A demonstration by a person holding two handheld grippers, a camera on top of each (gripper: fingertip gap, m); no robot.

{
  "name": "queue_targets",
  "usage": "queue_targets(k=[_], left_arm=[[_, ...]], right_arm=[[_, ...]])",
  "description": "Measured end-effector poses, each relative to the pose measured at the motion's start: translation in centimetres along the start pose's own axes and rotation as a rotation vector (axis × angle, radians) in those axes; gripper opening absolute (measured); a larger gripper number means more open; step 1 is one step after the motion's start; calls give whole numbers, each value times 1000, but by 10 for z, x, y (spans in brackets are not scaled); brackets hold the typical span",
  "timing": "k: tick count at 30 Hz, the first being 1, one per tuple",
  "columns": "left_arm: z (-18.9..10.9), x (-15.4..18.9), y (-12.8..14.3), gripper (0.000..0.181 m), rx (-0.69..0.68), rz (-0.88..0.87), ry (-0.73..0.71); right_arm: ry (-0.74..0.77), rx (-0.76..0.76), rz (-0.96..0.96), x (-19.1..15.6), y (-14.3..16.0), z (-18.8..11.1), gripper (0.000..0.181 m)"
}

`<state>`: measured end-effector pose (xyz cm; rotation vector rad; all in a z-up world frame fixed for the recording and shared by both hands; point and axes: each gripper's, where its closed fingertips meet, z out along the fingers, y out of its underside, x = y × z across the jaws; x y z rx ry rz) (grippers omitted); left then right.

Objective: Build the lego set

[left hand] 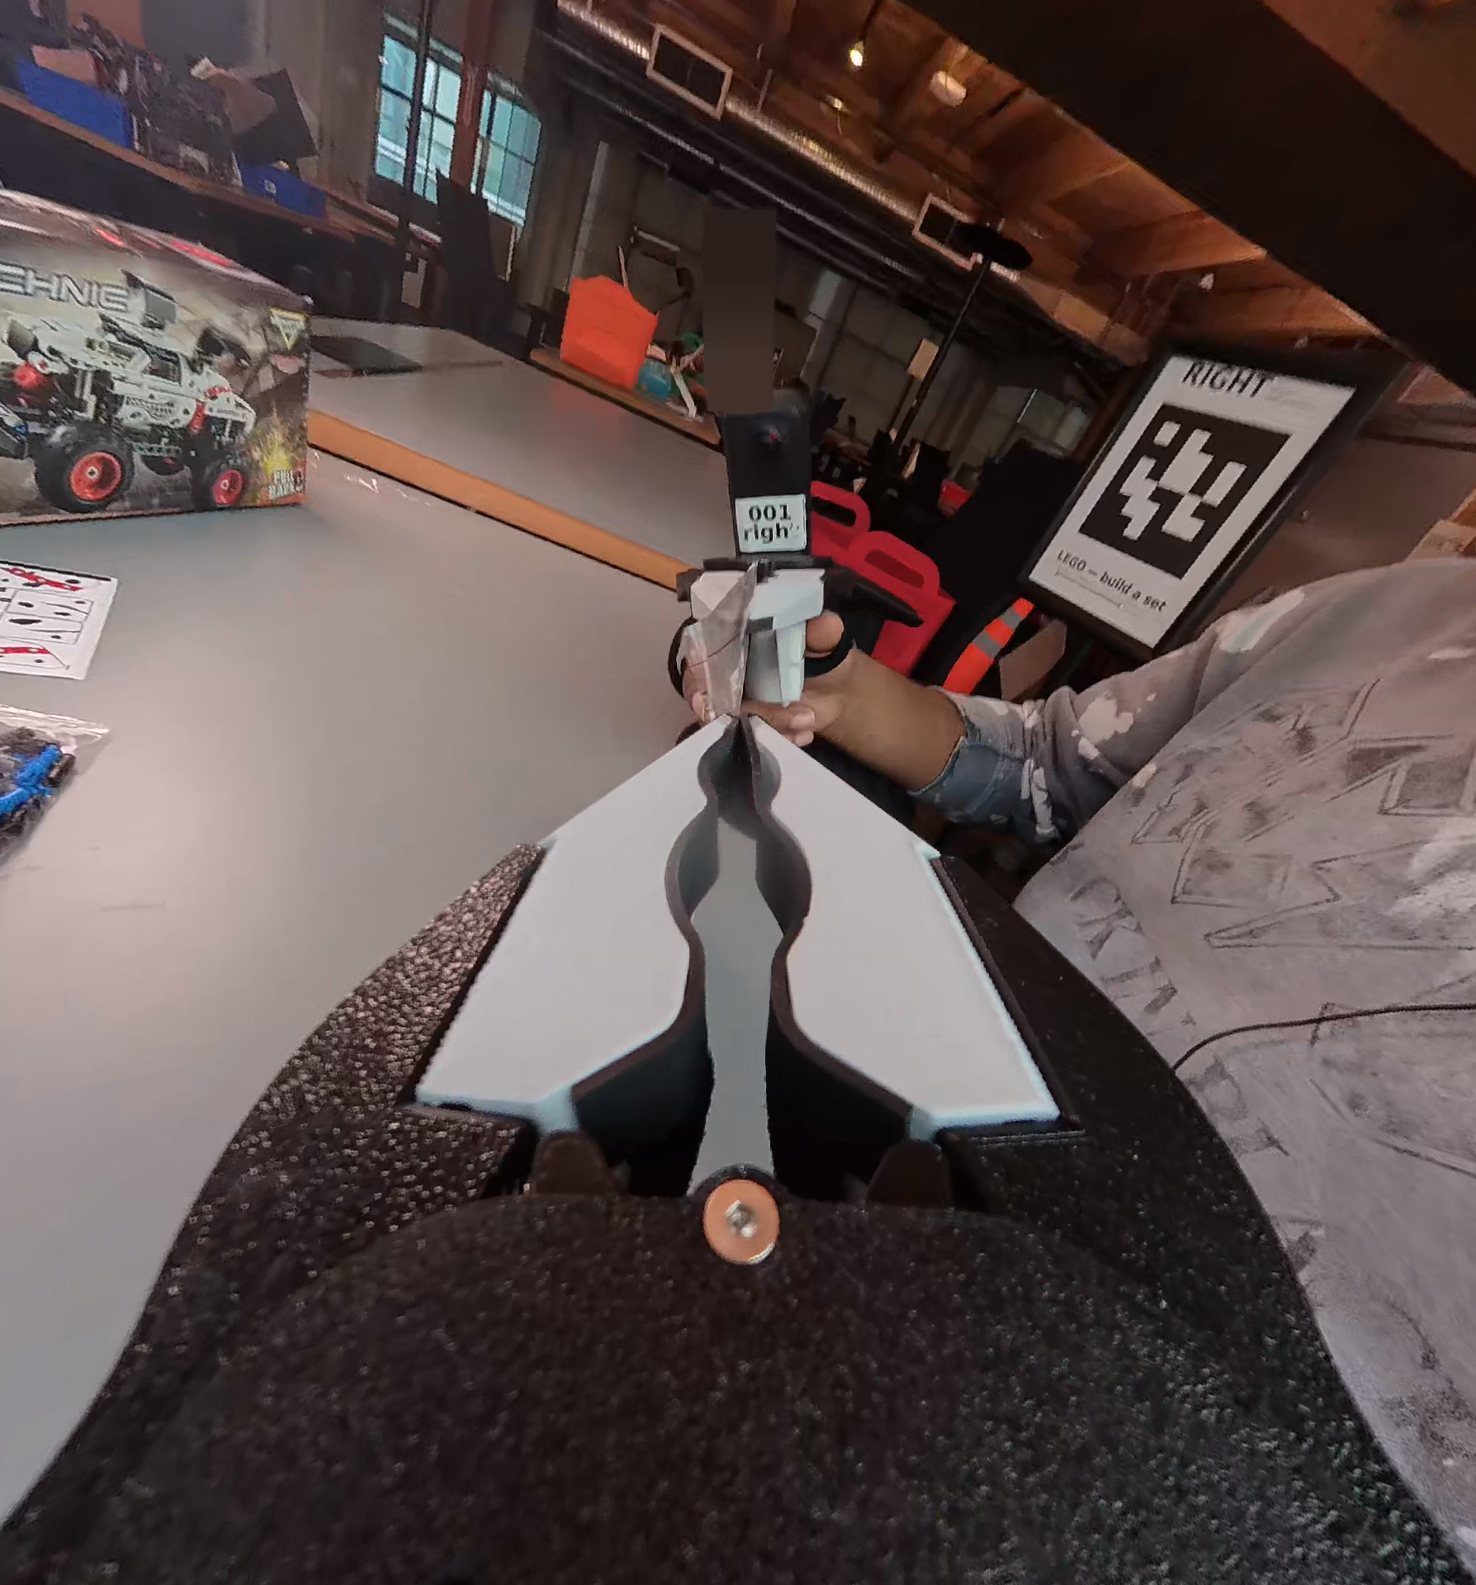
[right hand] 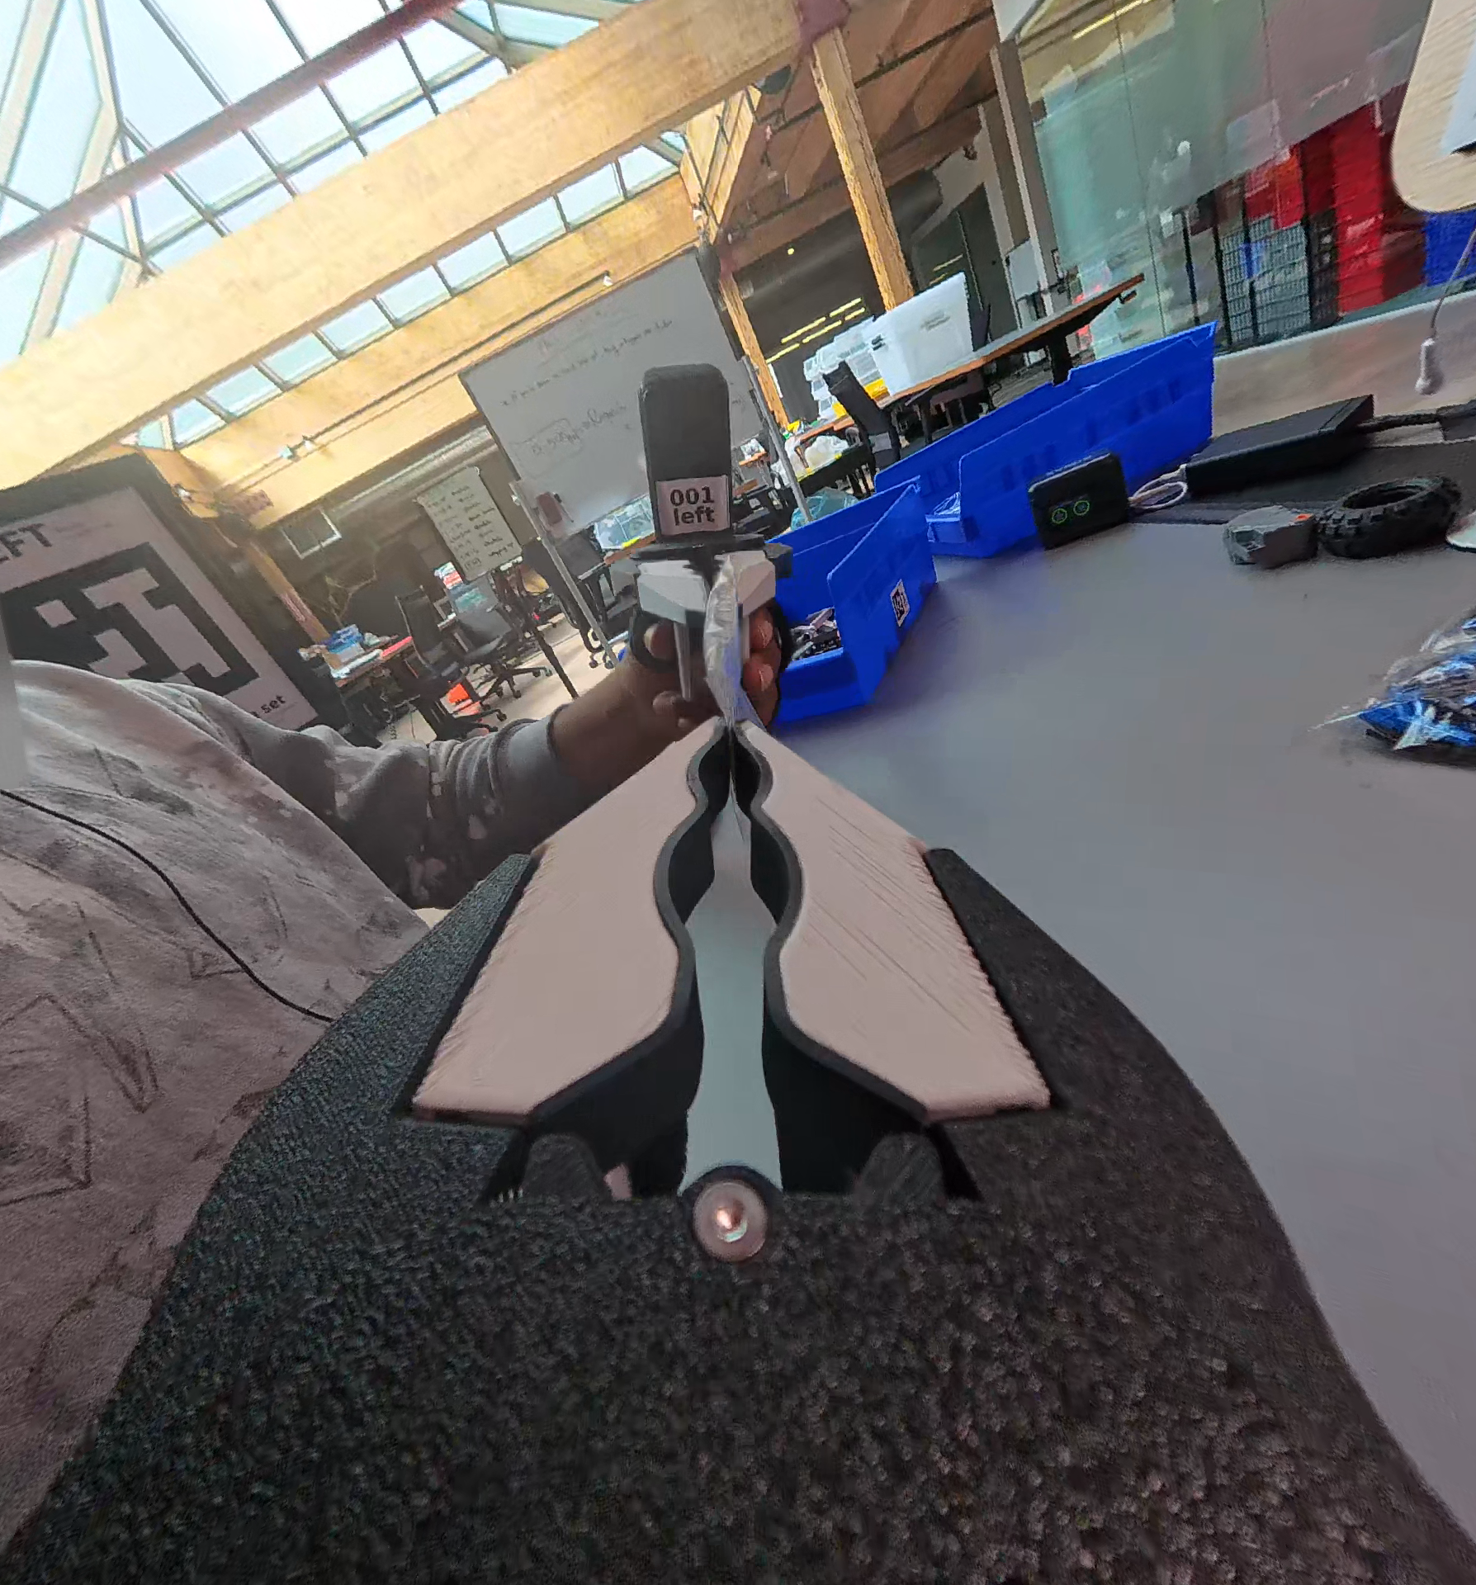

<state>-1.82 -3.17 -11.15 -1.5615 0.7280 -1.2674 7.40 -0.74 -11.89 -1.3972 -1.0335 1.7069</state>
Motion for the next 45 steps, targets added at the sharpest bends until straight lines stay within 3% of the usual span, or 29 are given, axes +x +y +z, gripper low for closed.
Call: queue_targets(k=[3,7,9,10,13,16,23,30,33,36,40,43,45], left_arm=[[-21,-2,-25,0,94,-5,-27],[-16,-4,-23,2,56,36,-89],[-7,-9,-13,47,40,-15,-82],[-3,-8,-6,55,26,-55,-43],[9,-1,3,45,43,-98,44],[12,5,-5,1,74,-90,94],[3,3,-7,0,51,-70,60],[-3,-15,-2,0,-81,118,-188],[-5,-8,-8,0,-118,207,-221],[-3,4,-8,0,-177,295,-229],[5,15,-11,0,-229,350,-212],[15,20,-14,0,-269,393,-200],[21,24,-18,0,-284,422,-198]], right_arm=[[49,1,8,11,-2,-15,0],[31,-36,-76,-2,-4,-9,0],[0,-51,-85,-9,-5,0,0],[-3,-56,-95,-10,-6,4,0],[-28,-51,-83,-11,-6,12,0],[-36,-47,-74,-11,-3,15,0],[-21,-47,-67,-7,0,9,0],[28,-106,-100,-1,8,12,0],[35,-145,-115,-3,13,12,0],[61,-279,-200,-4,16,10,3],[124,-483,-457,-18,-15,17,55],[124,-664,-648,-32,-26,42,58],[117,-801,-705,-31,-19,60,43]])
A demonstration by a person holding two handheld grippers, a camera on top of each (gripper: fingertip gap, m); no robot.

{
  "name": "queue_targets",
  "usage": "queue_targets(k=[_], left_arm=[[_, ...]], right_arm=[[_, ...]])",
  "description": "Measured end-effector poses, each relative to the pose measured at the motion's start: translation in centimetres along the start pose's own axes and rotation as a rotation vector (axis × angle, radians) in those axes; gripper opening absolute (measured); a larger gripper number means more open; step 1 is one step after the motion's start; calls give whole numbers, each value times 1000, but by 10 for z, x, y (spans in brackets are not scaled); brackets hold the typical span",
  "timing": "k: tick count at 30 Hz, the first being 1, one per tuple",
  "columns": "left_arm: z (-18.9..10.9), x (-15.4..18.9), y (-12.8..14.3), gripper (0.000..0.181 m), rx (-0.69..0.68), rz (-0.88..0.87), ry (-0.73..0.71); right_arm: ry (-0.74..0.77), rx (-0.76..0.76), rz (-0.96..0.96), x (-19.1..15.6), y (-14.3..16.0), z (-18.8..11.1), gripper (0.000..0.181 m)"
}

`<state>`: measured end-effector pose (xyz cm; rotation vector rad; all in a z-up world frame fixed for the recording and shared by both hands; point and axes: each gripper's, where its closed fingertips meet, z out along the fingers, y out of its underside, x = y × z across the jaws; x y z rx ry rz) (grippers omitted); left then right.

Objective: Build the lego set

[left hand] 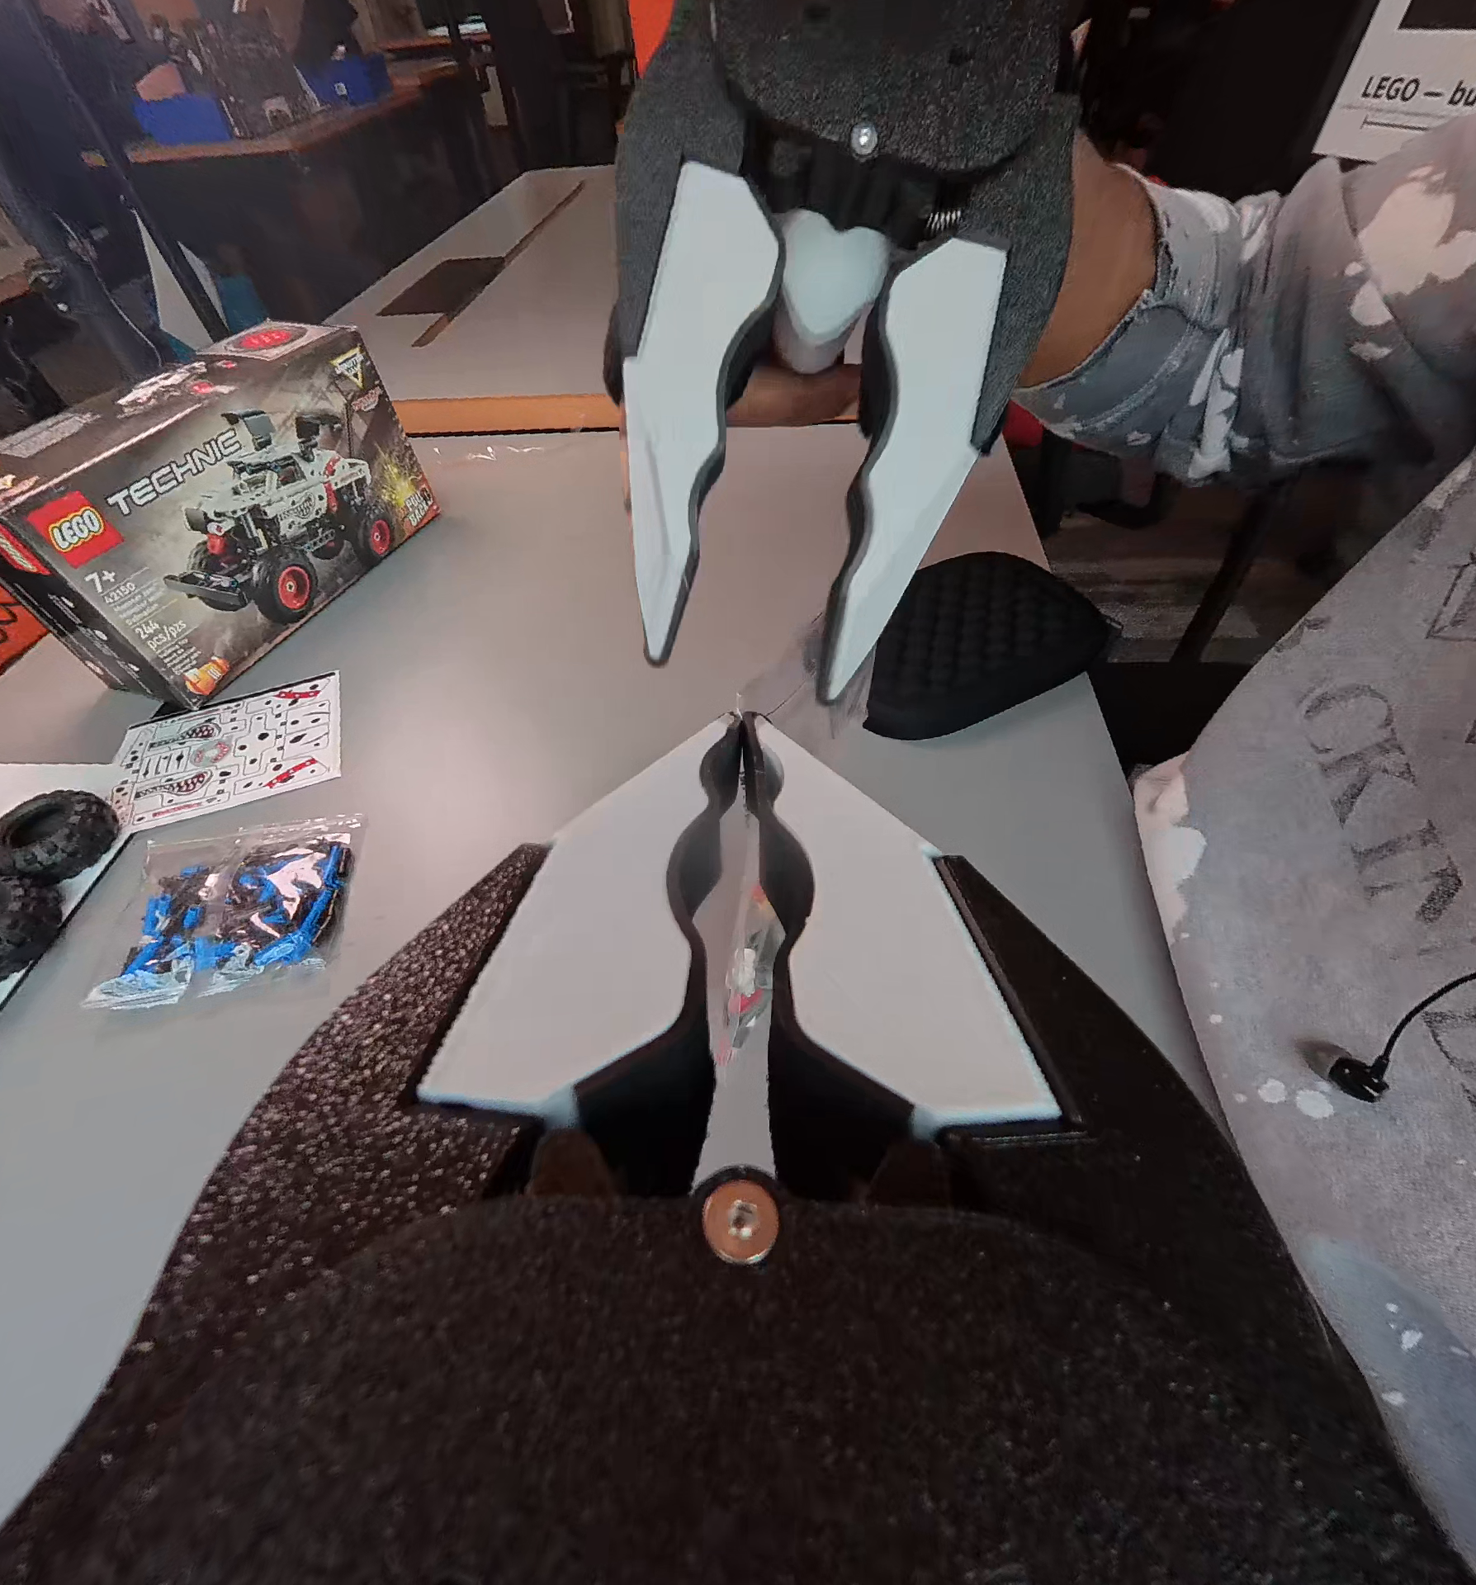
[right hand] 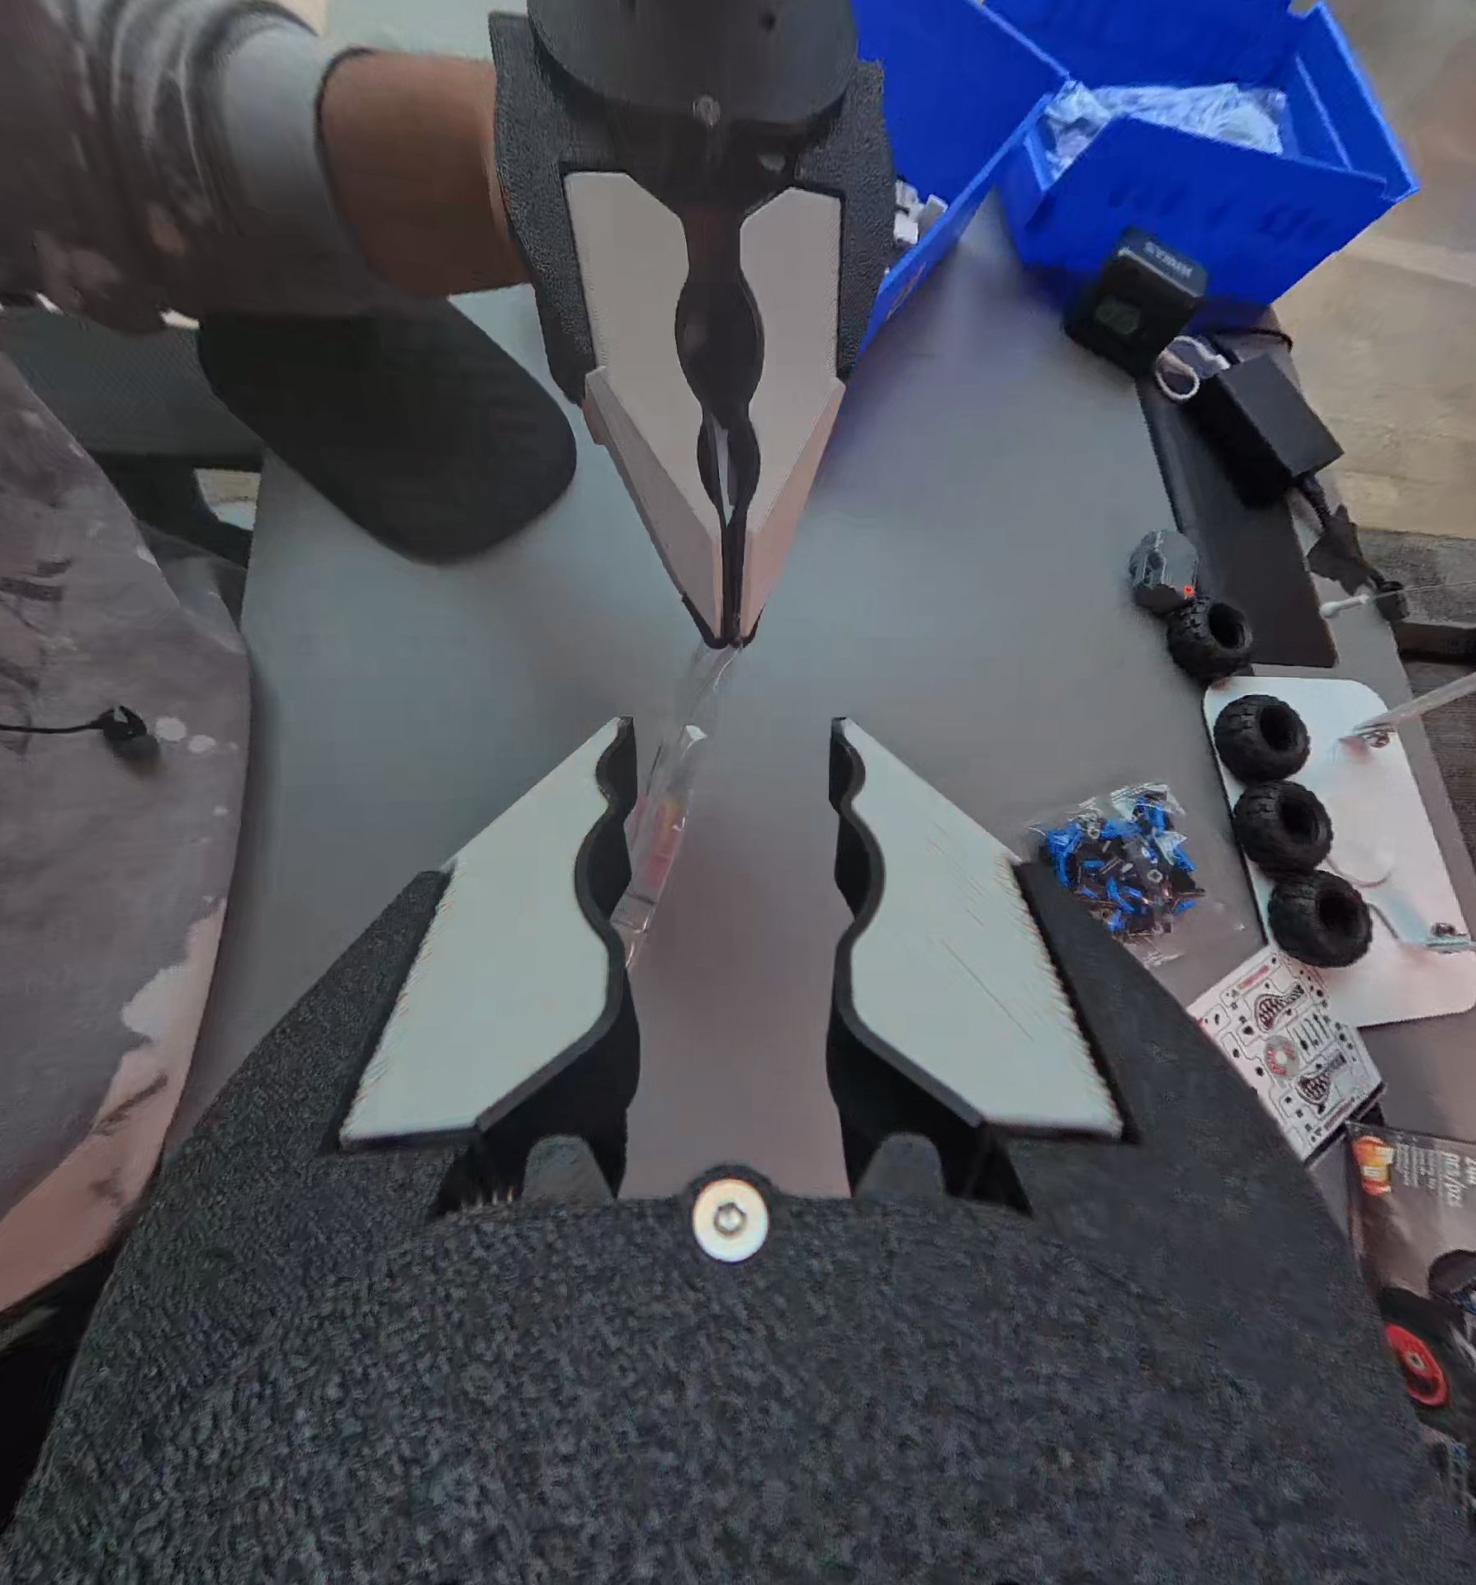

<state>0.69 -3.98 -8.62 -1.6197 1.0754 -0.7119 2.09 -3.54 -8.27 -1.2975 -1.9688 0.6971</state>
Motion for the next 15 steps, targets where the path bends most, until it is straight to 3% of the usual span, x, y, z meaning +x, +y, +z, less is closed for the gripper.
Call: queue_targets(k=[2,6,11,15], left_arm=[[0,-4,-6,0,6,18,-42],[-22,-11,-21,18,195,-43,-63],[-37,-5,-28,19,331,-130,30],[-33,7,-31,16,339,-156,116]], right_arm=[[-35,-96,-47,3,2,17,29],[-90,48,-21,9,-22,15,0],[-127,326,65,6,-48,3,0],[-133,410,156,1,-48,9,0]])
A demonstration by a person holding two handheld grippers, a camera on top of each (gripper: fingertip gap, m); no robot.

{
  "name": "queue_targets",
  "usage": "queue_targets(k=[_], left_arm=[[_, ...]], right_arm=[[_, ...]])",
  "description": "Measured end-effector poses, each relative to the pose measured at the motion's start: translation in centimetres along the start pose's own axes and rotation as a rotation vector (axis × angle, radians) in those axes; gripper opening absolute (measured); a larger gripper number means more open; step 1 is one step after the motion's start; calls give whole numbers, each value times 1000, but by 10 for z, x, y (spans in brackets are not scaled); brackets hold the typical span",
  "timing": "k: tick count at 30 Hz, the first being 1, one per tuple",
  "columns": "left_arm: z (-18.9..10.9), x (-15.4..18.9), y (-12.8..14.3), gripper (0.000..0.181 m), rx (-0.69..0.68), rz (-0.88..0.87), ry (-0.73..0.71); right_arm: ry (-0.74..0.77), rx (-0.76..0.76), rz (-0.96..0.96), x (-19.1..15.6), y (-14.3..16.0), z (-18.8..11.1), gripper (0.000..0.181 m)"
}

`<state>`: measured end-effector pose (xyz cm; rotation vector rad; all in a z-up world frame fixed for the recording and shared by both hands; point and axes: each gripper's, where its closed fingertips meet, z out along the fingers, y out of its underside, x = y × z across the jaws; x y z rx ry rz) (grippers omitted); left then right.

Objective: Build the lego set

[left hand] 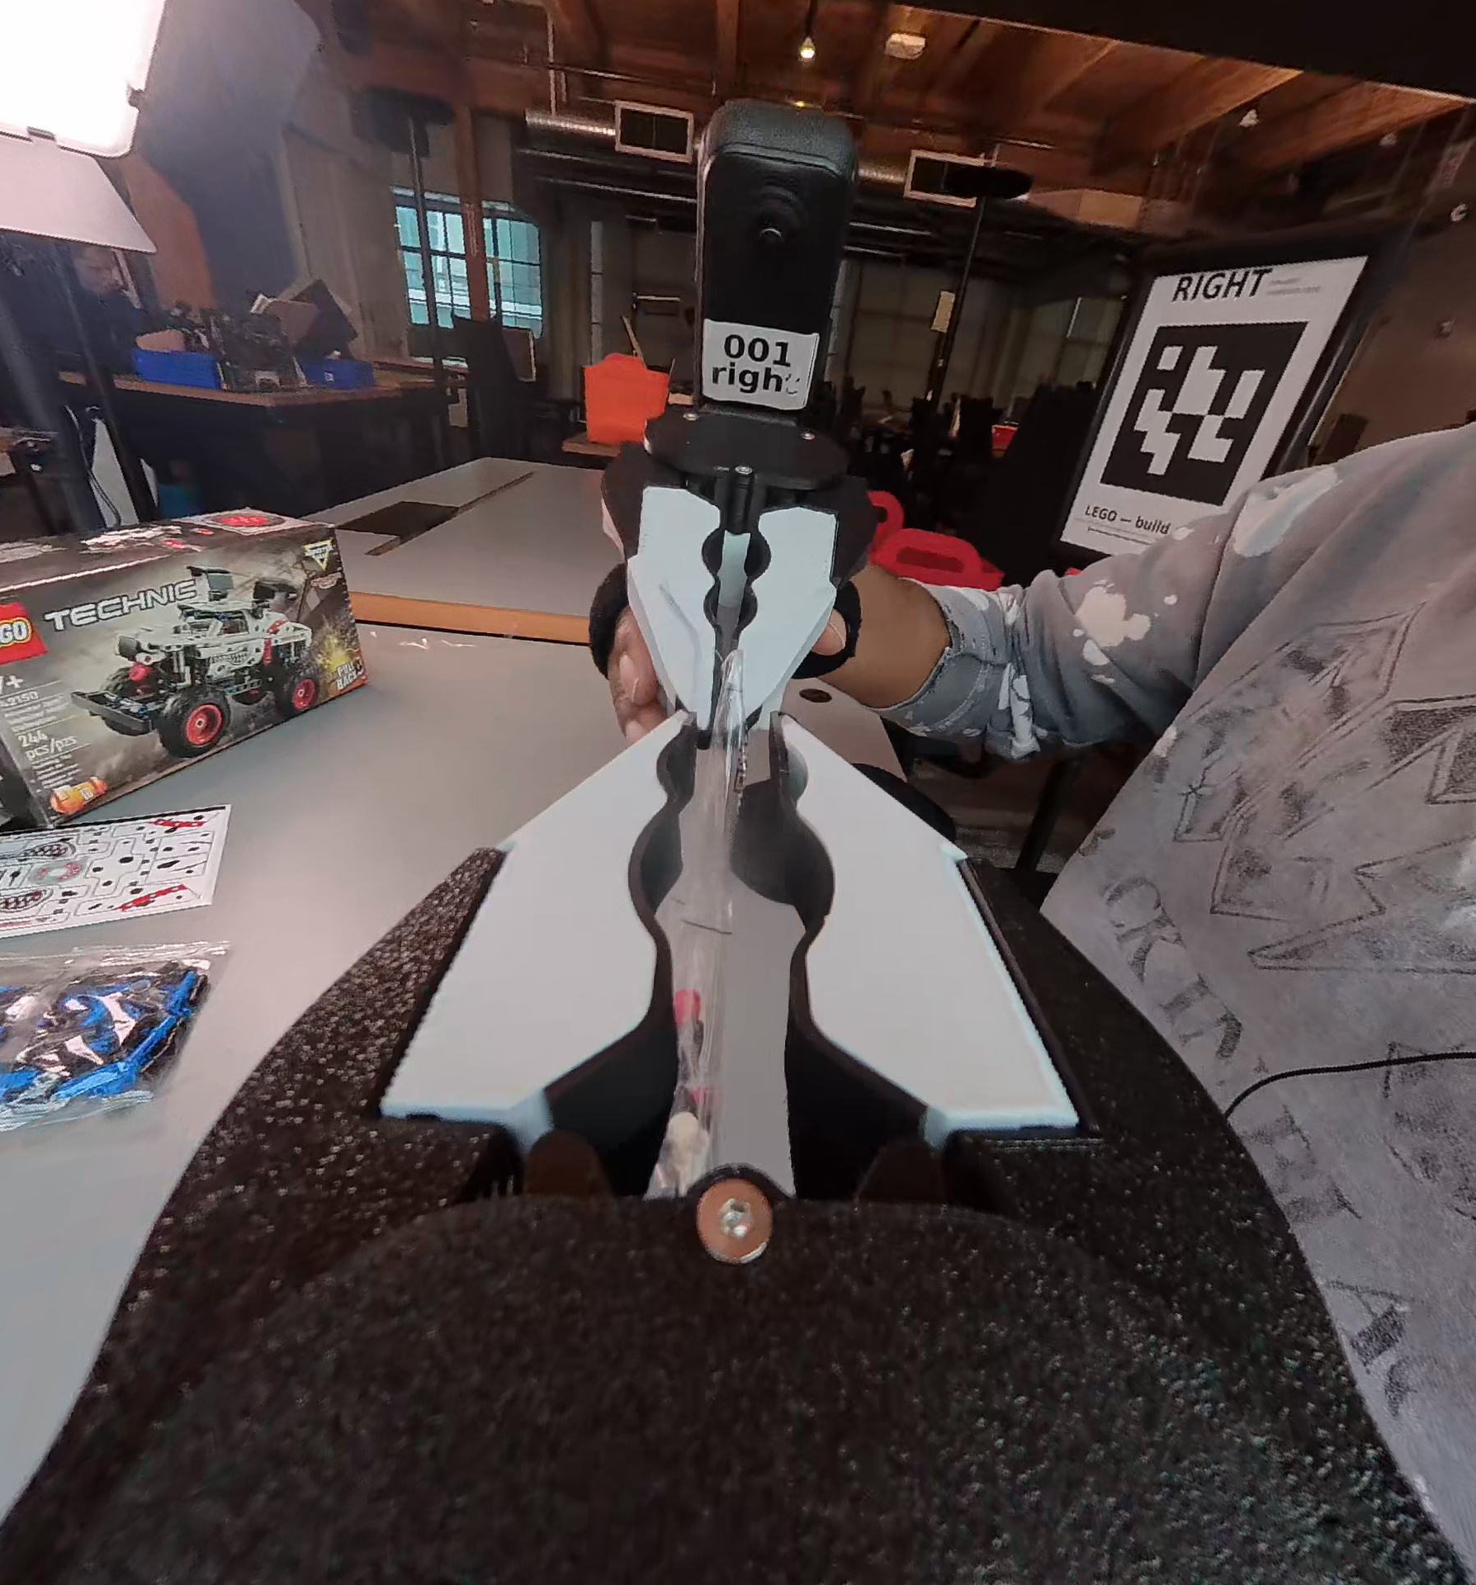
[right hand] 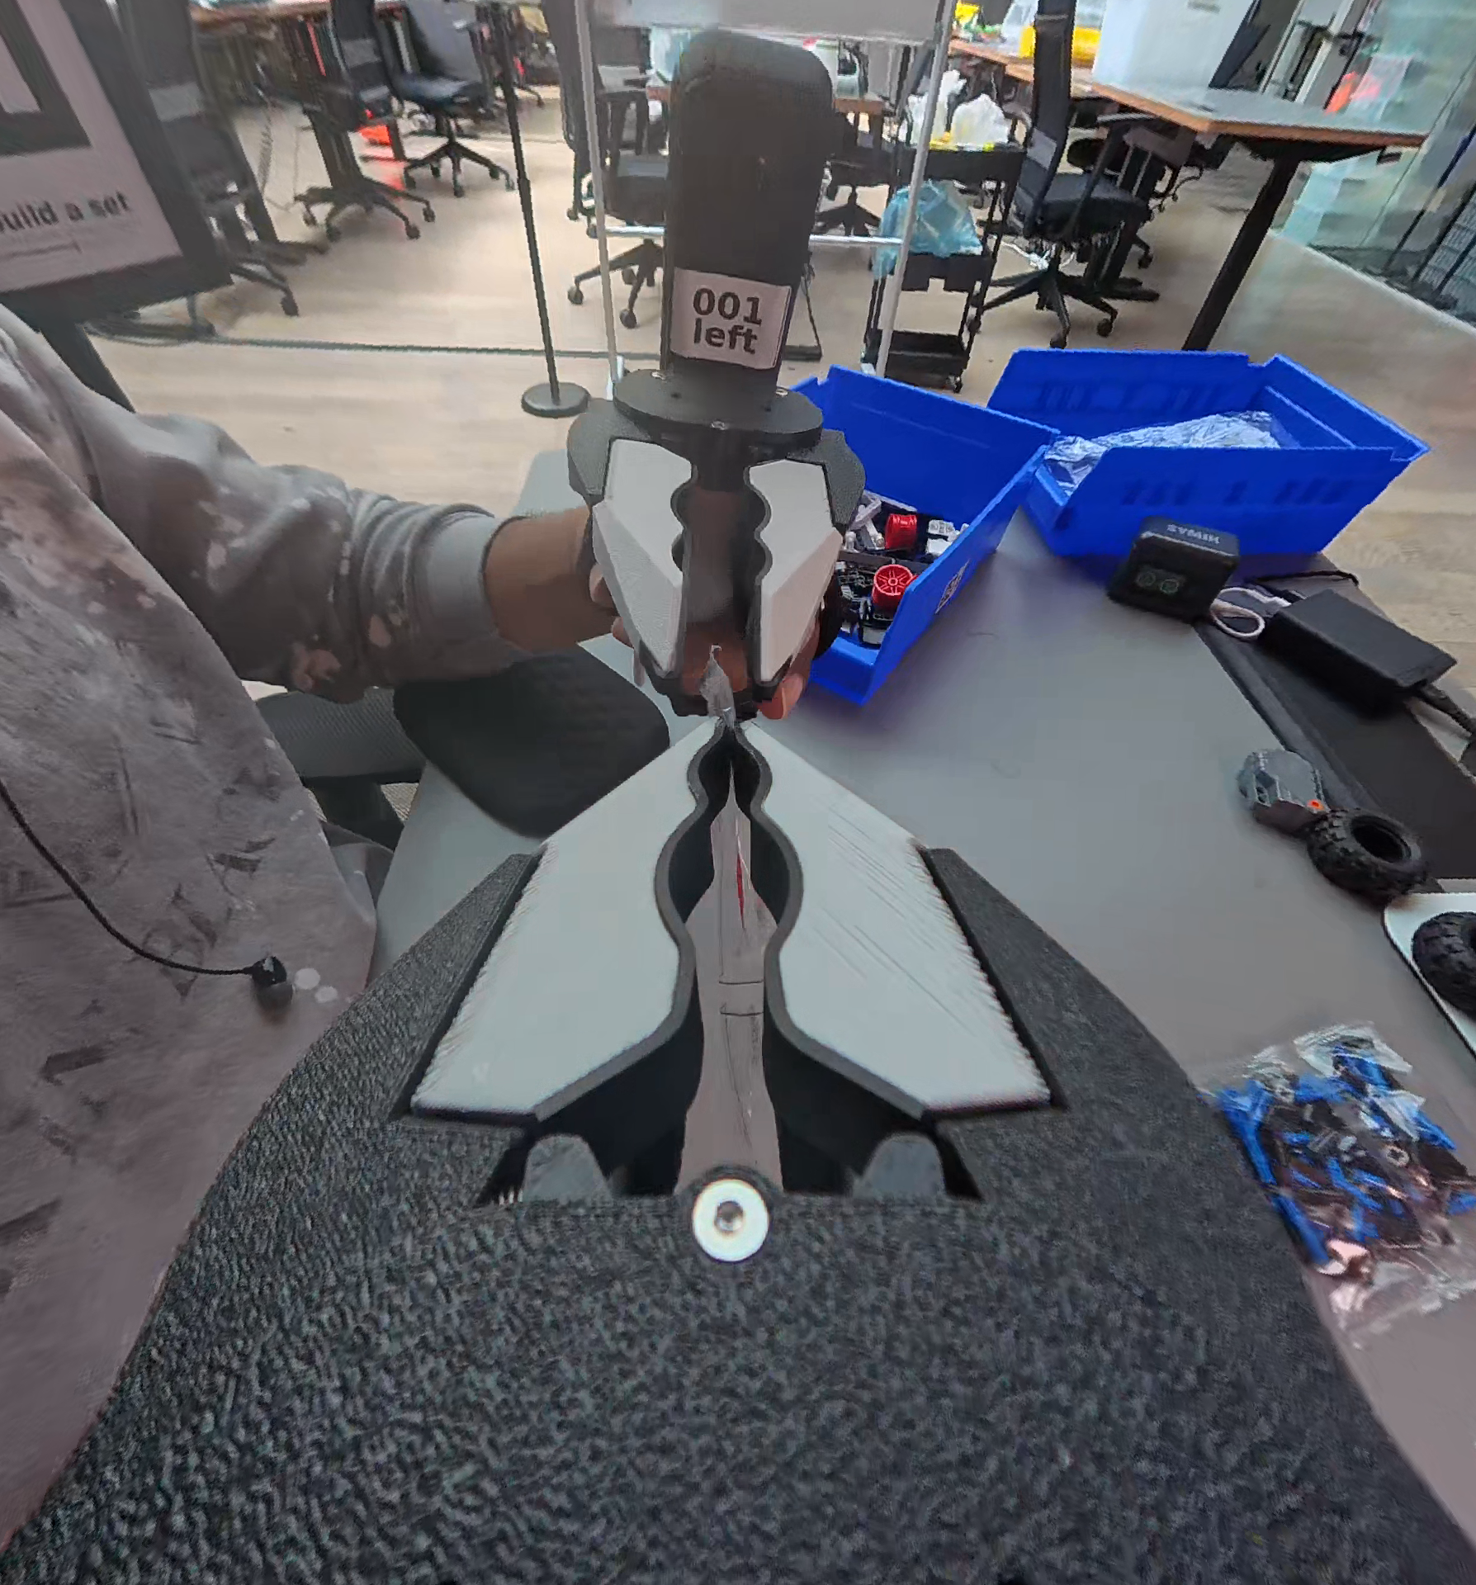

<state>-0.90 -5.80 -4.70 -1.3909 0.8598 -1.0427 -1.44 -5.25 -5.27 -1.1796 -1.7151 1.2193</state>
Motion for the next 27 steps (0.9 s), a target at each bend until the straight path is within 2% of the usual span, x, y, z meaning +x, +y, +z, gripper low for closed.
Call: queue_targets(k=[2,4,8,18,20,24,26,27], left_arm=[[3,1,6,16,-30,27,-11],[3,-1,9,4,-39,47,-40],[3,-3,9,2,-43,10,-37],[6,11,37,0,-177,-168,111],[4,24,38,0,-213,-188,168],[-4,66,34,0,-301,-178,303],[-1,68,42,1,-369,-166,294],[2,60,51,1,-413,-166,256]], right_arm=[[1,19,60,-1,5,3,0],[-2,36,118,-2,8,5,0],[-29,85,198,-5,9,3,0],[-93,22,284,-26,36,6,0],[-146,61,387,-39,36,8,0],[-319,265,594,-84,20,15,0],[-379,326,677,-91,22,15,0],[-360,323,698,-86,31,16,0]])
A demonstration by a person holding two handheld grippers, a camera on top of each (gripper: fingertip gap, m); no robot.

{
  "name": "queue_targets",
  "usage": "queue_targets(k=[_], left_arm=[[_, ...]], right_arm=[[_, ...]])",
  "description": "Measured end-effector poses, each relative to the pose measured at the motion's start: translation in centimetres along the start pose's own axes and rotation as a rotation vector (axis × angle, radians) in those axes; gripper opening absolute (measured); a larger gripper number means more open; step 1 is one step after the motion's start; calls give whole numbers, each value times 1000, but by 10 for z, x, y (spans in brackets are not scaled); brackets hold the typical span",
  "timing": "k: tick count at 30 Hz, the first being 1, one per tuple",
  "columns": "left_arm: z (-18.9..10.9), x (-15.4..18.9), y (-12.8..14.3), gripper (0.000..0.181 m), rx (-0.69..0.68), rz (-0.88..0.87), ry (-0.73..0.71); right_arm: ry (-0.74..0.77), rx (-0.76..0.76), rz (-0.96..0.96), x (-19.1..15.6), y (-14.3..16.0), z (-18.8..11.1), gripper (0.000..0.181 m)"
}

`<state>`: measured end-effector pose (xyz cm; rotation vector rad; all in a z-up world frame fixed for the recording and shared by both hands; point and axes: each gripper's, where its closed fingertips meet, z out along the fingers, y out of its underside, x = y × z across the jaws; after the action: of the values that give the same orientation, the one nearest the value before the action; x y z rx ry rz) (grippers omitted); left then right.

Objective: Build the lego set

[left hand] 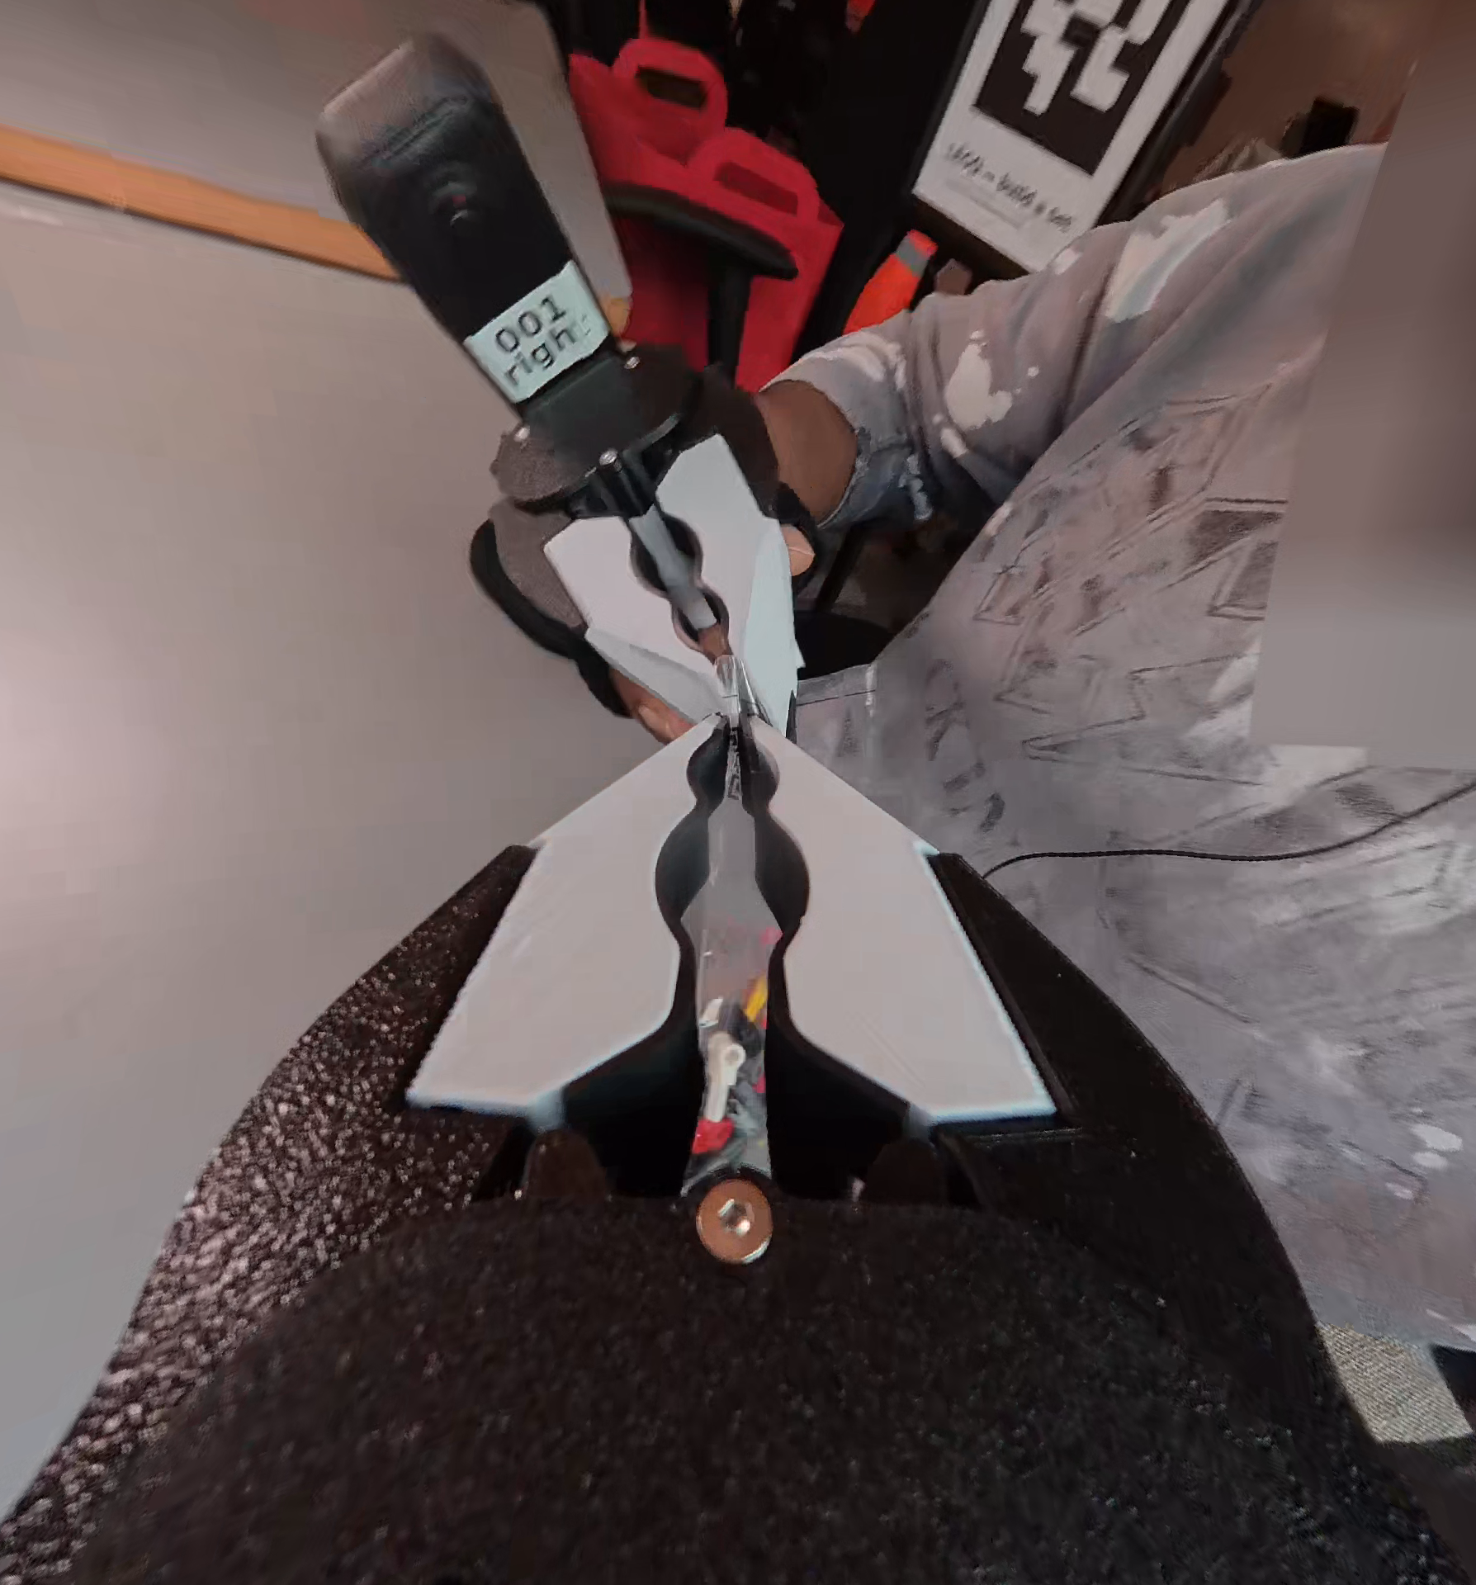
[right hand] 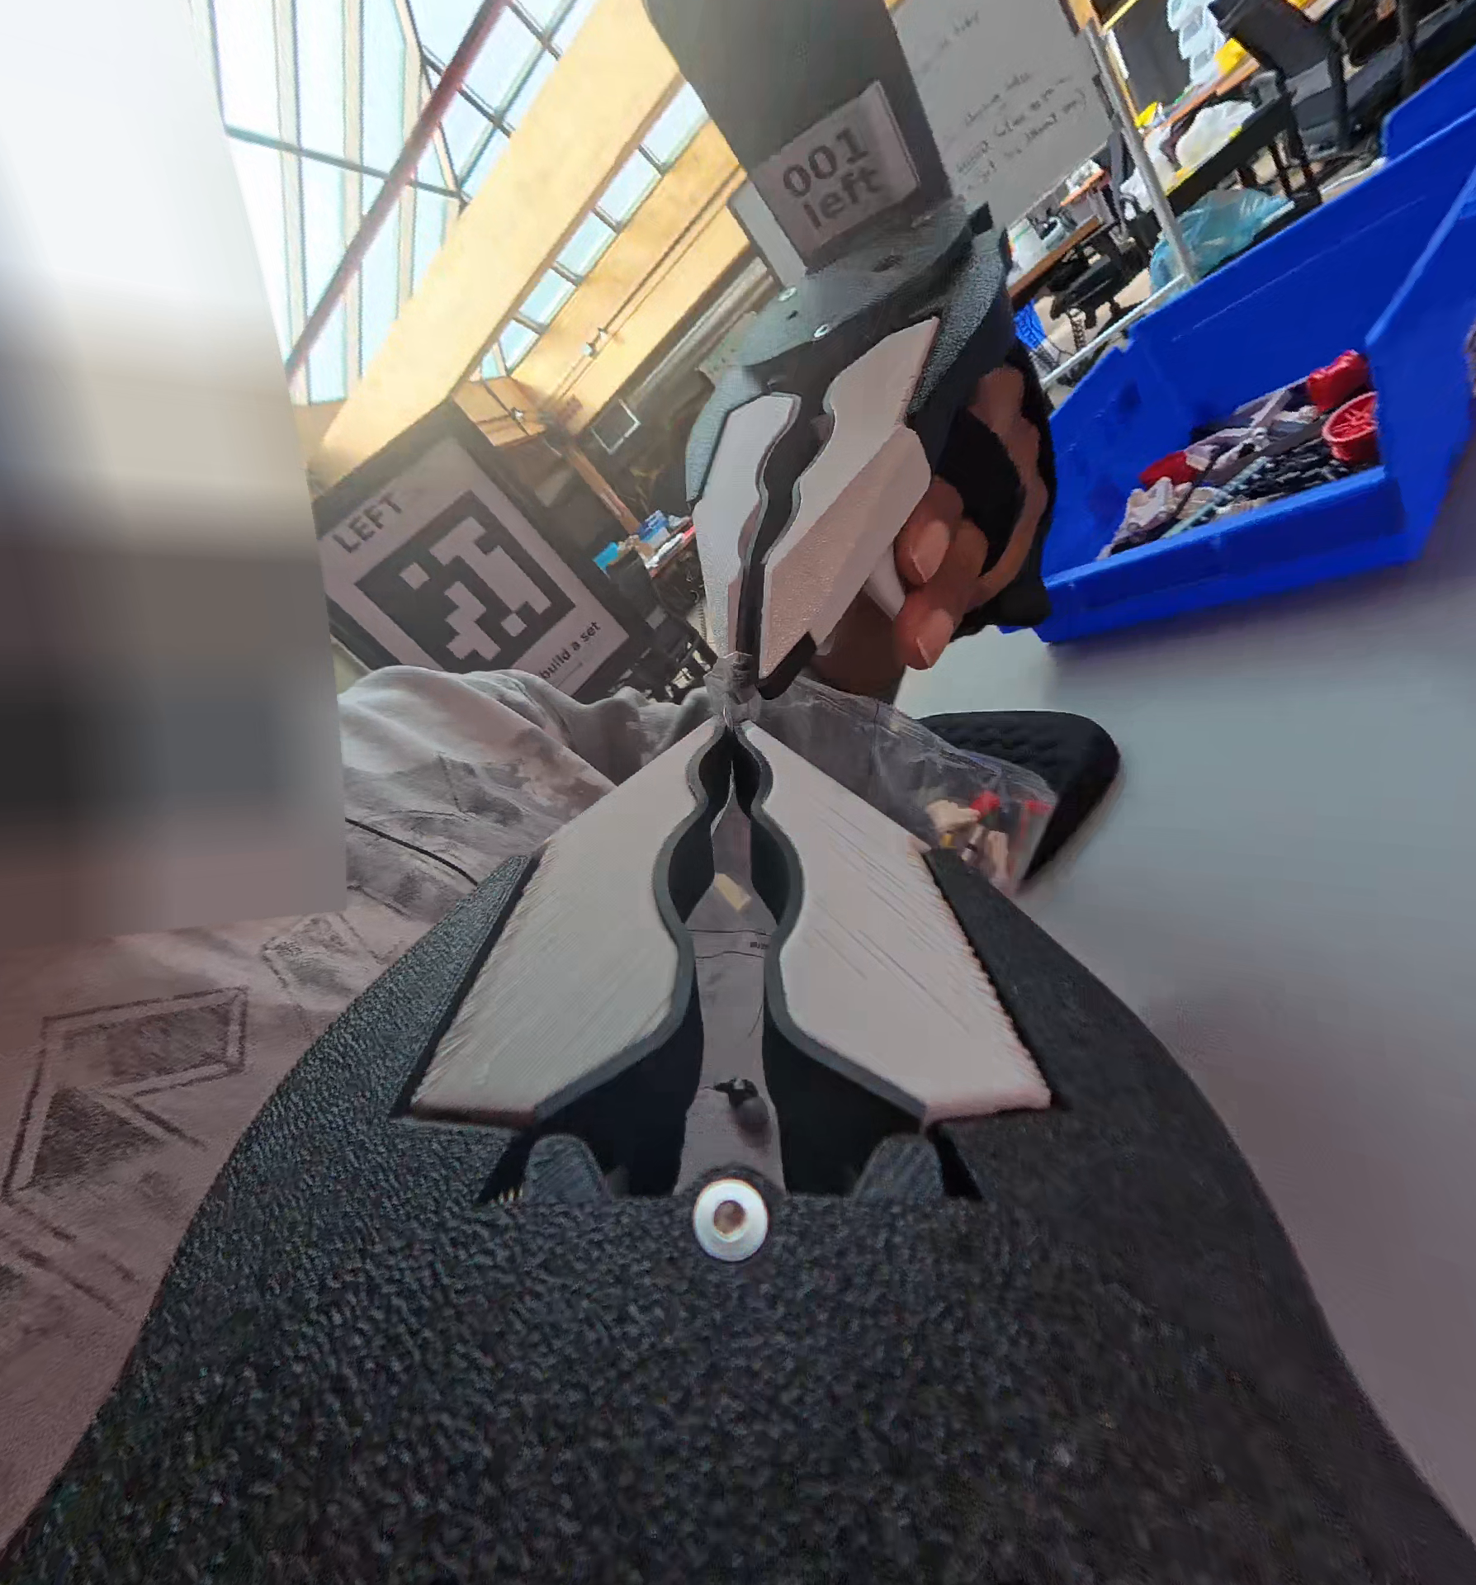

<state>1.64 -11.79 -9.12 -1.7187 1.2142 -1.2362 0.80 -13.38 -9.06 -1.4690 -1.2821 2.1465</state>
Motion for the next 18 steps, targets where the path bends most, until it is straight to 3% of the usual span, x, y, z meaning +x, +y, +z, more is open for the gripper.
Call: queue_targets(k=[2,6,8,10,15,18], left_arm=[[10,-32,20,1,-72,-59,-86],[38,-64,55,1,-128,-145,-46],[48,-69,66,1,-173,-136,-44],[55,-70,70,1,-201,-116,-44],[61,-70,74,1,-235,-81,-64],[65,-69,77,1,-243,-82,-62]], right_arm=[[146,-46,-27,35,8,-18,0],[369,-291,-166,77,39,-53,5],[380,-403,-225,77,48,-59,25],[370,-453,-260,75,47,-63,28],[365,-530,-232,85,47,-69,17],[332,-553,-206,87,49,-68,0]])
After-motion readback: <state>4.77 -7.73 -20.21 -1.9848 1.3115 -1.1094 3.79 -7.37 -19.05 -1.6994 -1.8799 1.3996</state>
